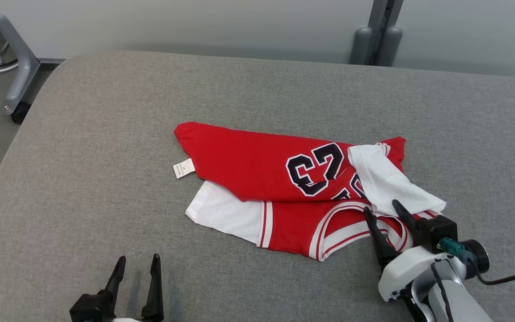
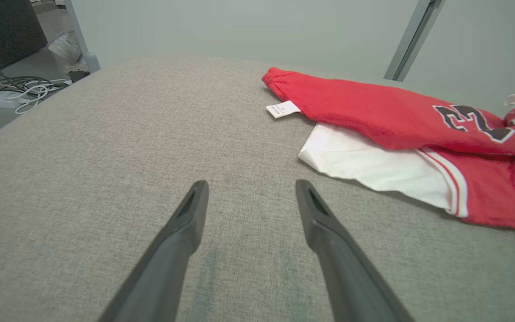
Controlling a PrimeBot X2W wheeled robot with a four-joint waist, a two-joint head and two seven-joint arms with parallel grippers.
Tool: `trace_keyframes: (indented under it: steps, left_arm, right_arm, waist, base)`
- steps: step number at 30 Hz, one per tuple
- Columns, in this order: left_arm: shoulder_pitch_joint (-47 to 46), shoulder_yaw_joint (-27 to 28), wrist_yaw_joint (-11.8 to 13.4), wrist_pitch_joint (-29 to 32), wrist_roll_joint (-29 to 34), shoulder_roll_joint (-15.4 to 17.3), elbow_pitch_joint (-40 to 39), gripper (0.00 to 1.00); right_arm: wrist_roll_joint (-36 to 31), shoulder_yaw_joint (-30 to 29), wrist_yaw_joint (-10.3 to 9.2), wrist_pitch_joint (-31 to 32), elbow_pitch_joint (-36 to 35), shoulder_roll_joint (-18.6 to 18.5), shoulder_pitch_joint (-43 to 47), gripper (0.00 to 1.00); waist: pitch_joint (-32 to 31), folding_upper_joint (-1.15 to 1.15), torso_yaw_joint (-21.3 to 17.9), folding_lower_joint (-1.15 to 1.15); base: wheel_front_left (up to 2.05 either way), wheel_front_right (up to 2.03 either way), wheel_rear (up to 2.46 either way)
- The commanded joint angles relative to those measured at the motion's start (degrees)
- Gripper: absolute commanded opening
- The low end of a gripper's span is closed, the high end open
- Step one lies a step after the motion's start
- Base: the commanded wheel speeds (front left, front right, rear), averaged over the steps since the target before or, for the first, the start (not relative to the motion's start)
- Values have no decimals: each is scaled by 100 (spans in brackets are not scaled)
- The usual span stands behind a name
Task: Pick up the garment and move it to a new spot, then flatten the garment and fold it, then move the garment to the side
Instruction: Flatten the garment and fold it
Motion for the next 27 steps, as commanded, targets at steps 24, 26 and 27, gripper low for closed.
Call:
trace_keyframes:
  steps: [24, 26, 27]
  left_arm:
    - [-360, -342, -41, -7, 21, 19, 50, 100]
    - [-390, -388, -45, -7, 39, 16, 47, 100]
    - [-406, -410, -51, -7, 43, 17, 59, 100]
  right_arm:
    - [-1122, -1635, -2, 1, -119, -1173, -1949, 0]
    - [-1351, -1789, -2, 1, 164, -1474, -2326, 0]
    - [-1498, -1851, -2, 2, 305, -1598, -2503, 0]
  waist:
    - [290, 0, 445, 0]
    - [402, 0, 591, 0]
    - [457, 0, 672, 0]
  base:
    - [0, 0, 0]
    - [0, 0, 0]
    - [0, 0, 0]
